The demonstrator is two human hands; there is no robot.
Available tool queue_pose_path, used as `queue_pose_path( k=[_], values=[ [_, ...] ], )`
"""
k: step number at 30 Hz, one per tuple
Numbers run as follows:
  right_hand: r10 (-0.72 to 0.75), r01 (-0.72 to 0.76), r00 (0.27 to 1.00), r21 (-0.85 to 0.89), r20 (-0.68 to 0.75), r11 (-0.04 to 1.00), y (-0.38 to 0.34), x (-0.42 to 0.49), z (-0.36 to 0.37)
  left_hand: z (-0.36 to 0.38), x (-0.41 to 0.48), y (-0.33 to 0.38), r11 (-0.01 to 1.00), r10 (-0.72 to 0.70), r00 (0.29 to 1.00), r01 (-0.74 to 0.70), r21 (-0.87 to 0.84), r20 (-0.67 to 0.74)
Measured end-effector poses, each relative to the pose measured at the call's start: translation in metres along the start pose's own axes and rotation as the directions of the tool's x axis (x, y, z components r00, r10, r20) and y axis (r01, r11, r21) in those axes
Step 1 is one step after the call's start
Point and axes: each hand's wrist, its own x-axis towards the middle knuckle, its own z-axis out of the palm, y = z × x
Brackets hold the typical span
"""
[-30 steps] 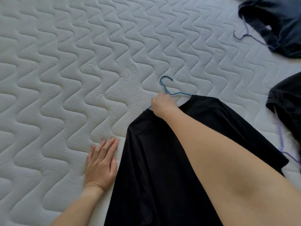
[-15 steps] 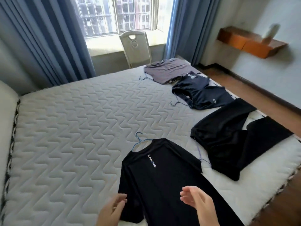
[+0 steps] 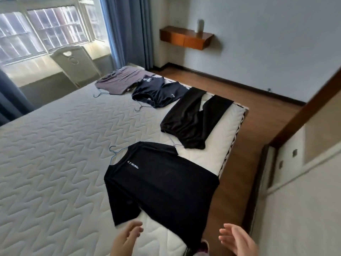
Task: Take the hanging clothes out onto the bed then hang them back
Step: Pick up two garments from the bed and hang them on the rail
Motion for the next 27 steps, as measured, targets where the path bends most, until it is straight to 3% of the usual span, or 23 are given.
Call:
queue_pose_path(
  k=[5, 11, 27],
  values=[
    [-0.079, 0.085, 0.987, 0.038, -0.142, 0.996, 0.016, -0.004, -0.053, 0.047, 0.014, 0.051, 0.996, 0.09, 0.986, -0.089, -0.014, 0.142],
    [-0.049, 0.058, 0.982, 0.043, -0.185, 0.997, 0.004, 0.033, -0.093, 0.123, 0.038, 0.076, 0.994, 0.101, 0.965, -0.106, 0.004, 0.24],
    [-0.129, 0.129, 0.991, 0.015, 0.016, 0.992, -0.157, 0.266, -0.088, 0.201, 0.086, 0.097, 0.992, -0.12, 0.993, 0.12, 0.026, 0.0]
  ],
)
